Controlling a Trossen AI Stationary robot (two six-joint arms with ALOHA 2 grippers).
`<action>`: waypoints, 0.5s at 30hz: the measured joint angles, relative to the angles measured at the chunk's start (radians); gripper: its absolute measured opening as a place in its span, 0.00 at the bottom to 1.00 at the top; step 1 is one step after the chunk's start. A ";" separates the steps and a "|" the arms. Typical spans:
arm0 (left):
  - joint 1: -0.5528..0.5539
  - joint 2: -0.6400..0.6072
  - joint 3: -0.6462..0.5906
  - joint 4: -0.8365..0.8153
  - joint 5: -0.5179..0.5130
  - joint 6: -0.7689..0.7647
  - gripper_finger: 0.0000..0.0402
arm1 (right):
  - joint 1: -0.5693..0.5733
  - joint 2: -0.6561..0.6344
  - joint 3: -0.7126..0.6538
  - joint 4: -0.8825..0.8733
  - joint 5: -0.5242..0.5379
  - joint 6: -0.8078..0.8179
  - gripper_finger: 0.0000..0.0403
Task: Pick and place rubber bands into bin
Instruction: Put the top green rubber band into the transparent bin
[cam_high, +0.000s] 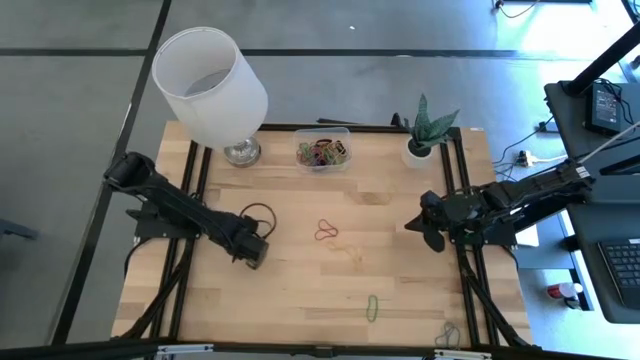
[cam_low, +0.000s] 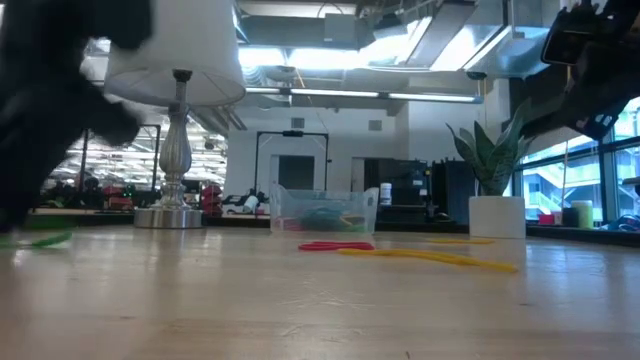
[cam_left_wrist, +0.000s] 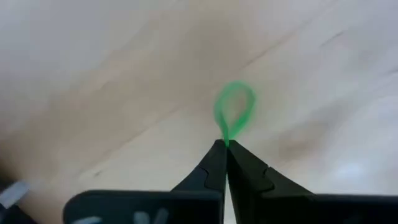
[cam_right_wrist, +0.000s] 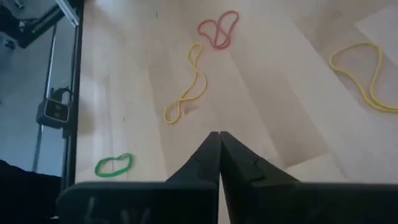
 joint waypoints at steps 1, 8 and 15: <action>0.003 -0.002 0.034 -0.022 -0.024 0.001 0.01 | 0.000 0.000 0.000 -0.001 -0.001 -0.015 0.02; 0.039 0.003 0.259 -0.143 -0.206 0.050 0.01 | 0.000 0.000 0.000 -0.001 0.000 -0.079 0.02; 0.180 0.075 0.493 -0.164 -0.289 0.276 0.01 | -0.001 0.002 0.000 -0.002 0.000 -0.152 0.02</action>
